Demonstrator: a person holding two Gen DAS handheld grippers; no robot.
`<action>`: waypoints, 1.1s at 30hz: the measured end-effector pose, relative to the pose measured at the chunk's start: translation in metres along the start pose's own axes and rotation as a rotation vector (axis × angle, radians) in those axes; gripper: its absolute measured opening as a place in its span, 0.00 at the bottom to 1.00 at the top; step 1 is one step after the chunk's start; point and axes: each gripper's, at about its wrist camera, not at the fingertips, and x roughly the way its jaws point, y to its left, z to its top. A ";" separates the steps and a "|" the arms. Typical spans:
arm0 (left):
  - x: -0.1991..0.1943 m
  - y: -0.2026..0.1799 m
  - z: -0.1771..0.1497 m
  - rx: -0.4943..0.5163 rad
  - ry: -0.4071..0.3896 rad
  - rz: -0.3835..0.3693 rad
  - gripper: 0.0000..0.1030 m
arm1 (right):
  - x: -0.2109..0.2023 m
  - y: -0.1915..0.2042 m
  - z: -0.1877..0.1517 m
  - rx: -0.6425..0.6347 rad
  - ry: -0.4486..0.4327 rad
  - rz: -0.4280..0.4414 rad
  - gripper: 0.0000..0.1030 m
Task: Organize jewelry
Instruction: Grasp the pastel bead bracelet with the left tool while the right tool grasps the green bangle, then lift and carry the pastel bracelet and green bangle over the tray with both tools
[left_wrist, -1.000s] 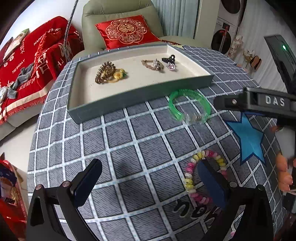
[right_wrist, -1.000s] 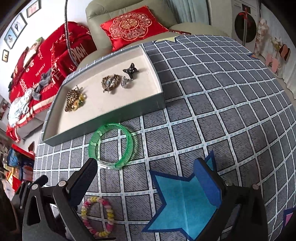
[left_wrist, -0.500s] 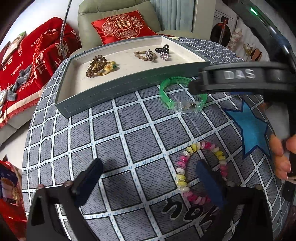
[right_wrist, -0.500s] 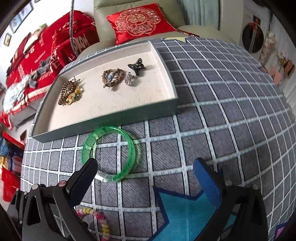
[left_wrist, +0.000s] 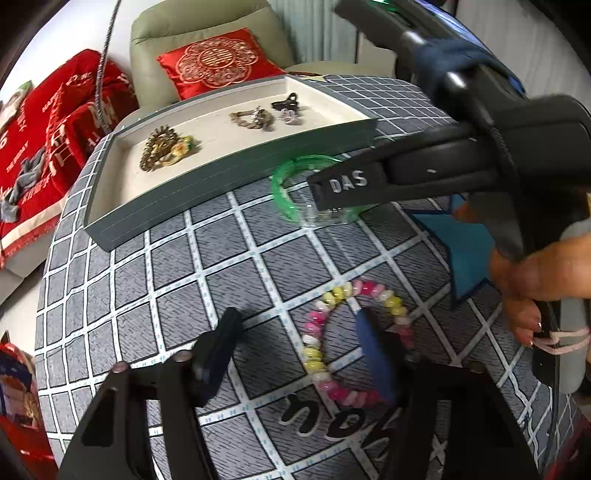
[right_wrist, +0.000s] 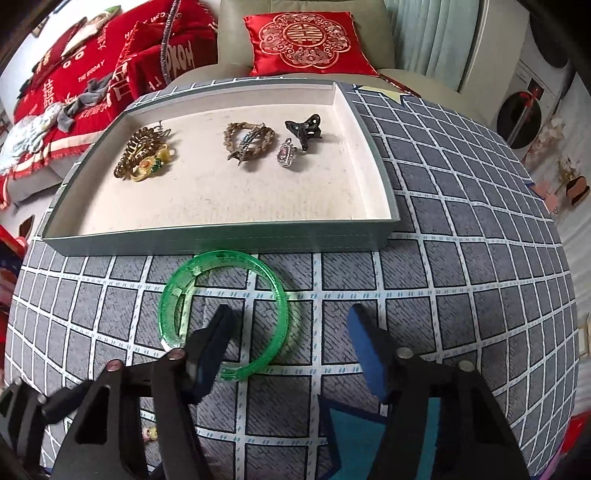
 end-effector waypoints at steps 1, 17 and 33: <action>0.000 -0.002 0.000 0.007 0.001 -0.005 0.65 | -0.001 0.000 0.000 -0.002 0.000 0.000 0.48; -0.008 0.001 -0.005 -0.008 -0.005 -0.097 0.23 | -0.015 0.001 -0.011 0.016 -0.018 0.036 0.07; -0.043 0.021 -0.004 -0.045 -0.091 -0.115 0.23 | -0.045 -0.027 -0.030 0.134 -0.054 0.099 0.07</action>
